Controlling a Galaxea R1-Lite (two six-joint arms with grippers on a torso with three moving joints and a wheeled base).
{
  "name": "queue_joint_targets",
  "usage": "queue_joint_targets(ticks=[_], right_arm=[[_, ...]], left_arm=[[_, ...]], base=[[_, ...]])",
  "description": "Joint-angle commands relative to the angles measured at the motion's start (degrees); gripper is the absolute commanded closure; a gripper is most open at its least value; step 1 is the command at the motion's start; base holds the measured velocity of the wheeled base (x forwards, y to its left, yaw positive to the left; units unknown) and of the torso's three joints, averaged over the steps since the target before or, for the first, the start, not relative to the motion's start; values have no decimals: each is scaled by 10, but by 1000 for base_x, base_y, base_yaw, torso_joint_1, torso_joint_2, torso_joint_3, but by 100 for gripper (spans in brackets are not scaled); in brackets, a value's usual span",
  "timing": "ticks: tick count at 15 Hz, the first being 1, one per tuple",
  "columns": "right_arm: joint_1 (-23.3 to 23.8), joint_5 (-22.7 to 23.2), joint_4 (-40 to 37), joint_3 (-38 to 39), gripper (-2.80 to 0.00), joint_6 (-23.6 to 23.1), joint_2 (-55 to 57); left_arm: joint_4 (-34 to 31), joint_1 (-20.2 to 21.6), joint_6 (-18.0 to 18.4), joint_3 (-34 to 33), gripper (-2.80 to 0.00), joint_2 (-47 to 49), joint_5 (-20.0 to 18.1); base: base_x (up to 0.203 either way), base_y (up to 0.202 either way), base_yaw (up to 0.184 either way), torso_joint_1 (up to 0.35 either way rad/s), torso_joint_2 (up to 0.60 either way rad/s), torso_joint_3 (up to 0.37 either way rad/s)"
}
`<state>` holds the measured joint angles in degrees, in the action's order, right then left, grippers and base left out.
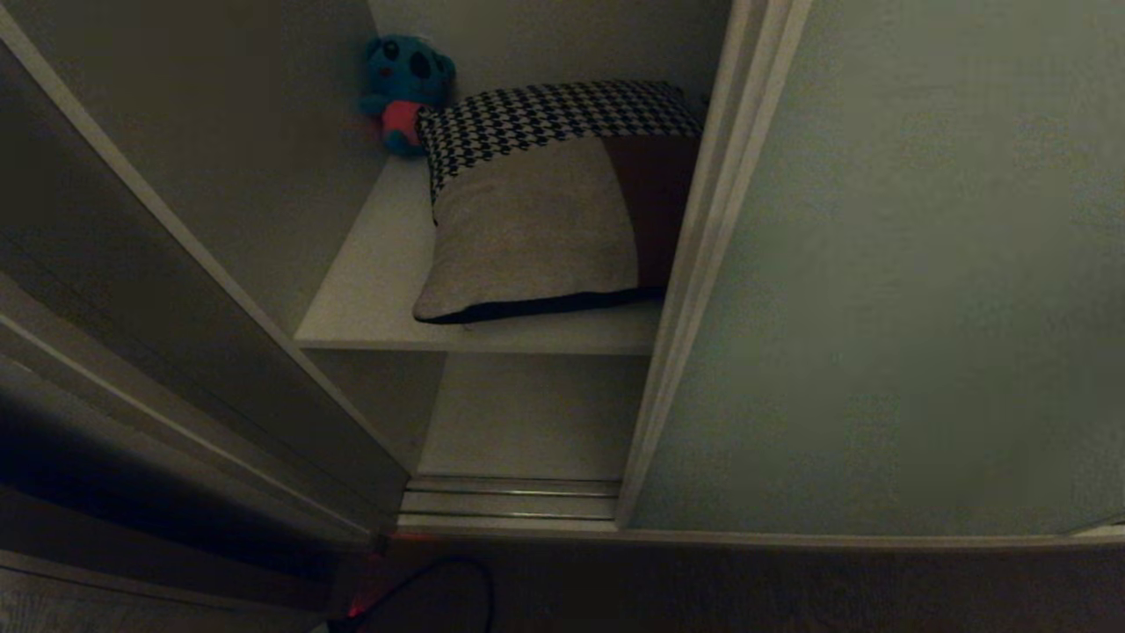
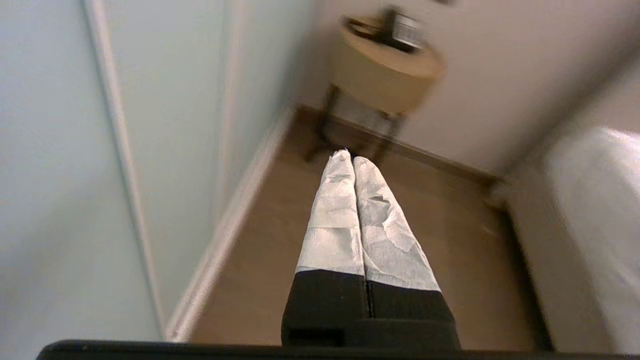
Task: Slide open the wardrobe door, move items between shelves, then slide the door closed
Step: Close the door
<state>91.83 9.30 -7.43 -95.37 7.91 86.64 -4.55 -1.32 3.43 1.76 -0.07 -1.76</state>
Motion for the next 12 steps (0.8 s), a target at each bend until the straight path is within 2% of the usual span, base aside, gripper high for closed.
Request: queue_joint_targets(ticks=[1,4,8,12], right_arm=[[1,66,3,-46,0,0,91],[-1,238,-1,-84,0,15,145],[-2,421,-22,-153,0,29,220],[-1,543,-18,-149,0,34,239]], left_arm=[[0,0,0,0,0,0,0],[0,0,0,0,0,0,0],[0,0,0,0,0,0,0],[0,0,0,0,0,0,0]], base=[[0,0,0,0,0,0],[0,0,0,0,0,0],[0,0,0,0,0,0],[0,0,0,0,0,0]])
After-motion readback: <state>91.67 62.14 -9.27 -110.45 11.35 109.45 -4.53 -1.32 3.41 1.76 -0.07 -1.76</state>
